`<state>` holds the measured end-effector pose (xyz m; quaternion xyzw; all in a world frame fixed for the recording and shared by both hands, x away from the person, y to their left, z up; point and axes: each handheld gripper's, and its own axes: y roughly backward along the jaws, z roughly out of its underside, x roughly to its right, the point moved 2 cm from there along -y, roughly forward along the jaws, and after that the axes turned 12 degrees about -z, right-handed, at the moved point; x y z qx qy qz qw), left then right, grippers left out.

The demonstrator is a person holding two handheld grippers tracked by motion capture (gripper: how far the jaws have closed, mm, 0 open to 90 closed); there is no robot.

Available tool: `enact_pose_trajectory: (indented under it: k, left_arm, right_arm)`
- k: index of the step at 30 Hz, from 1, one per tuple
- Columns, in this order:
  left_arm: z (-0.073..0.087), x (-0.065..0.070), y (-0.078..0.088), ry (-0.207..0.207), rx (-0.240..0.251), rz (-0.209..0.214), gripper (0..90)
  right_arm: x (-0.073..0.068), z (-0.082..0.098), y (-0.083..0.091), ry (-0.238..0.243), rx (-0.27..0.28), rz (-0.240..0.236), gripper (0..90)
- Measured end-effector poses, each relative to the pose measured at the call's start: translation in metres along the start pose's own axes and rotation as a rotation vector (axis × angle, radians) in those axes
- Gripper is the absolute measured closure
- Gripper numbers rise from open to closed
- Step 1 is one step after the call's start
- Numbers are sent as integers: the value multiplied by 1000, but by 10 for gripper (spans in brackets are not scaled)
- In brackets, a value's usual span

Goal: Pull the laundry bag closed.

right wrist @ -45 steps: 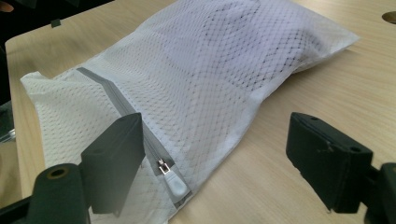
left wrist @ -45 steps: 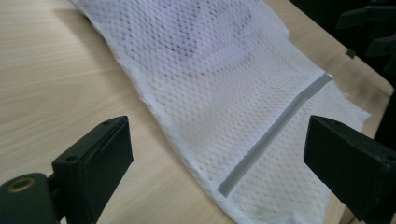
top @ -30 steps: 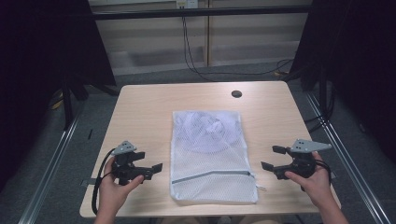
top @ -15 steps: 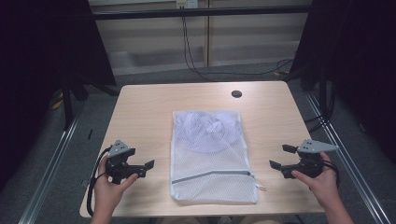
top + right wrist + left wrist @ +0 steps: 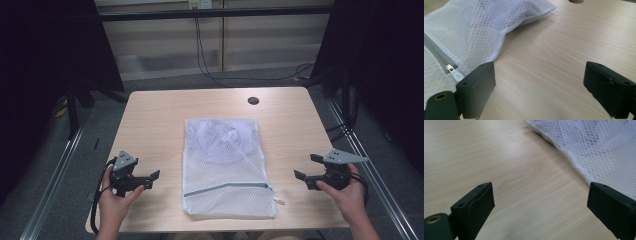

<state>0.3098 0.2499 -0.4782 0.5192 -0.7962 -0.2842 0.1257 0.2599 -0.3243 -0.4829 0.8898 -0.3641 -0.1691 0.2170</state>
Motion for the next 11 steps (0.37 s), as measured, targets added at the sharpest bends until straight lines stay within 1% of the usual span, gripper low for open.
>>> enact_pose_trajectory:
  k: [3, 7, 9, 11]
  left_arm:
    - [1, 0, -1, 11, 3, 1, 70]
    - [2, 1, -3, 4, 8, 0, 59]
    - [2, 1, -4, 6, 6, 7, 55]
    - [1, 1, -4, 5, 10, 1, 54]
  right_arm:
    - [1, 1, 0, -7, -2, 1, 96]
    - [2, 2, 0, -7, -4, 2, 95]
    - [2, 2, 0, -5, -5, 1, 91]
    - [2, 3, 0, -8, -1, 0, 91]
